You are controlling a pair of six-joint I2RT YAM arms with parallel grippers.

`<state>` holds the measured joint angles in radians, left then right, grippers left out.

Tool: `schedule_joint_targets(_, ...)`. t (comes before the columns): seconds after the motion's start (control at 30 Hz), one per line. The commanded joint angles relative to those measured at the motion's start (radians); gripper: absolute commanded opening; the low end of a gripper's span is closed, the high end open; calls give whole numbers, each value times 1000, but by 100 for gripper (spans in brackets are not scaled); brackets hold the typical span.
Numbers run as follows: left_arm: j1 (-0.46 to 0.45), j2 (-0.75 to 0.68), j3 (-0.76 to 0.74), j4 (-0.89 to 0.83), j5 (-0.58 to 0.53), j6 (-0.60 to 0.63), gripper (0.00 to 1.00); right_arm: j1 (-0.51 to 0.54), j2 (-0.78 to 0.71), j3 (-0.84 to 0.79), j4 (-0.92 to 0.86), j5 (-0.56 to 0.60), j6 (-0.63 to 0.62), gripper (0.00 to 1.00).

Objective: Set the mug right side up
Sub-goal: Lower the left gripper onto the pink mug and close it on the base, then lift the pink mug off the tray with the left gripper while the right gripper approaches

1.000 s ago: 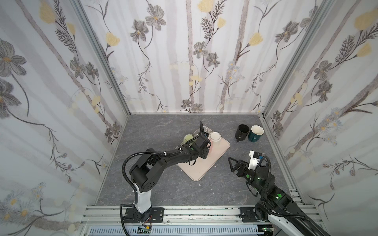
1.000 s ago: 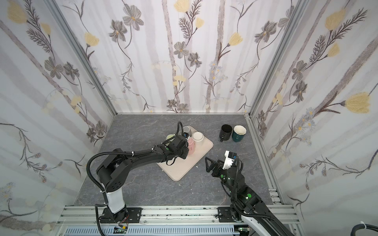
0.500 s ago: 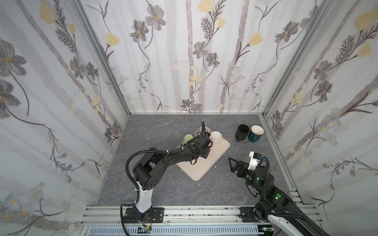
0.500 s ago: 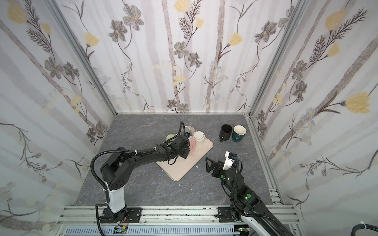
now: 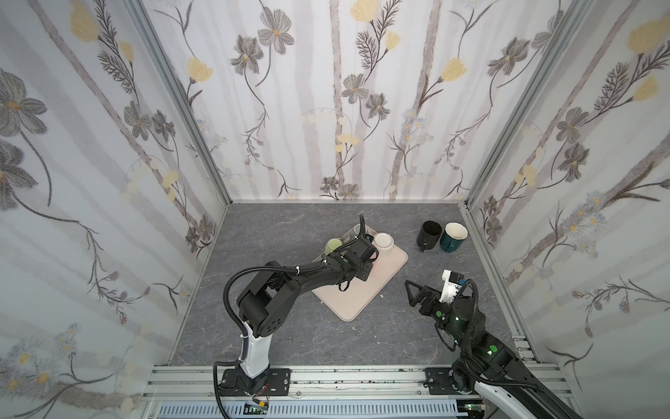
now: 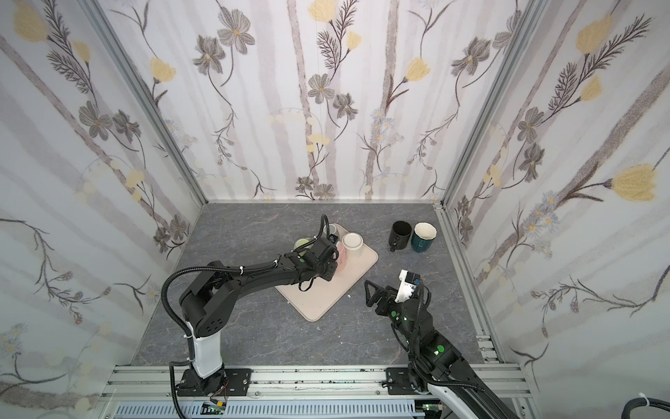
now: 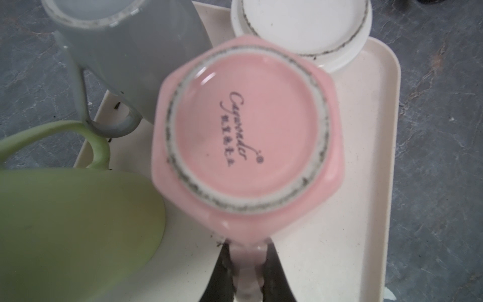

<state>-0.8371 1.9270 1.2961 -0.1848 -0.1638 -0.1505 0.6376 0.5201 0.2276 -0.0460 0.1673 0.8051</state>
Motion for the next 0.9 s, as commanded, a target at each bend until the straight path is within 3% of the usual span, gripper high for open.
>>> schedule_joint_targets(0.0, -1, -5, 9, -11, 0, 5, 0, -2, -7, -11, 24, 14, 17, 100)
schedule_joint_targets(0.87, 6, -157, -57, 42, 206, -157, 0, -30, 0, -141, 142, -50, 43, 100)
